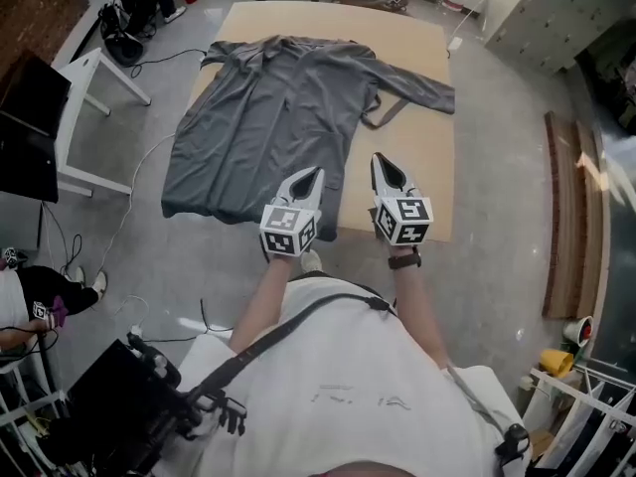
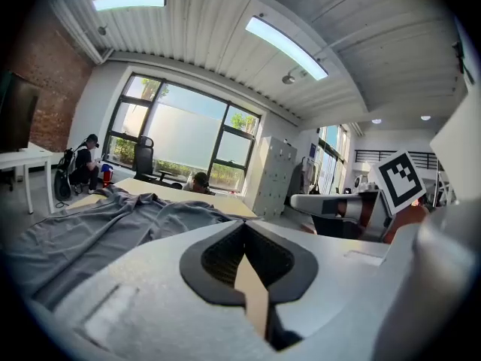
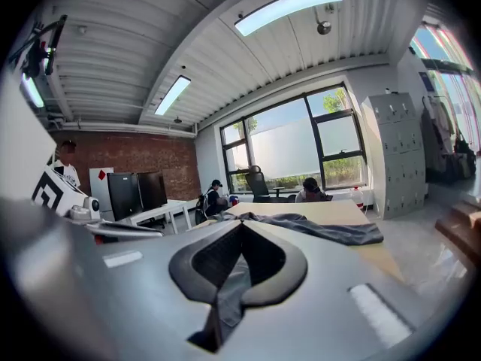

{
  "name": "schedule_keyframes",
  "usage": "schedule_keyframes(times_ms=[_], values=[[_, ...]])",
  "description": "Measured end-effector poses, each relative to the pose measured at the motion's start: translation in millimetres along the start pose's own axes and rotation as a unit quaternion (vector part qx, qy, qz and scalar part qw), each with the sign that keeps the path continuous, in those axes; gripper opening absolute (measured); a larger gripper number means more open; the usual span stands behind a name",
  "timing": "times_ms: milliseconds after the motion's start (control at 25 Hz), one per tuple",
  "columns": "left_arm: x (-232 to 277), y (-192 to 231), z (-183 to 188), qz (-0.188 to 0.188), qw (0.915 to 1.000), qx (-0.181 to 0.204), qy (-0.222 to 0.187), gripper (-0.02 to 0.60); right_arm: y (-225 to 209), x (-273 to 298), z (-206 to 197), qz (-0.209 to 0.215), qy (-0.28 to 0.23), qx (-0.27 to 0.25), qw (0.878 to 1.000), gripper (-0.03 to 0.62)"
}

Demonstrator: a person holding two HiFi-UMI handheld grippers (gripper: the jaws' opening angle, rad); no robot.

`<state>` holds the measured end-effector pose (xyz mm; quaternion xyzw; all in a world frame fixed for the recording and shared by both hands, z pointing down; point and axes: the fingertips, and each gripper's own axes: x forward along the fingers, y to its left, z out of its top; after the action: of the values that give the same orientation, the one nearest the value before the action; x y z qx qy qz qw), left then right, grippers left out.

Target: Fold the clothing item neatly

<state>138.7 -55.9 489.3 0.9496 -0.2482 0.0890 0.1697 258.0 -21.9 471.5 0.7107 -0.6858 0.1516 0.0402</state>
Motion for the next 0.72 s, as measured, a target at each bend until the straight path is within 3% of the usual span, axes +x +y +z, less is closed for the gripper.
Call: schedule_keyframes(times_ms=[120, 320, 520, 720], values=[[-10.6, -31.4, -5.3, -0.010, 0.9994, 0.030, 0.012, 0.000, 6.8, -23.2, -6.2, 0.017, -0.005, 0.027, 0.999, 0.005], [-49.0, -56.9, -40.1, 0.013, 0.9972, 0.052, 0.052, 0.000, 18.5, -61.5, -53.3, 0.046, 0.019, 0.068, 0.996, 0.005], [-82.2, -59.8, -55.3, 0.039, 0.9947, 0.061, 0.073, 0.000, 36.9, -72.0, -85.0, 0.066, 0.051, 0.029, 0.996, 0.005], [-91.2, -46.1, -48.9, 0.056, 0.9951, 0.058, 0.057, 0.000, 55.7, -73.0, -78.0, 0.082, 0.048, 0.010, 0.995, 0.005]])
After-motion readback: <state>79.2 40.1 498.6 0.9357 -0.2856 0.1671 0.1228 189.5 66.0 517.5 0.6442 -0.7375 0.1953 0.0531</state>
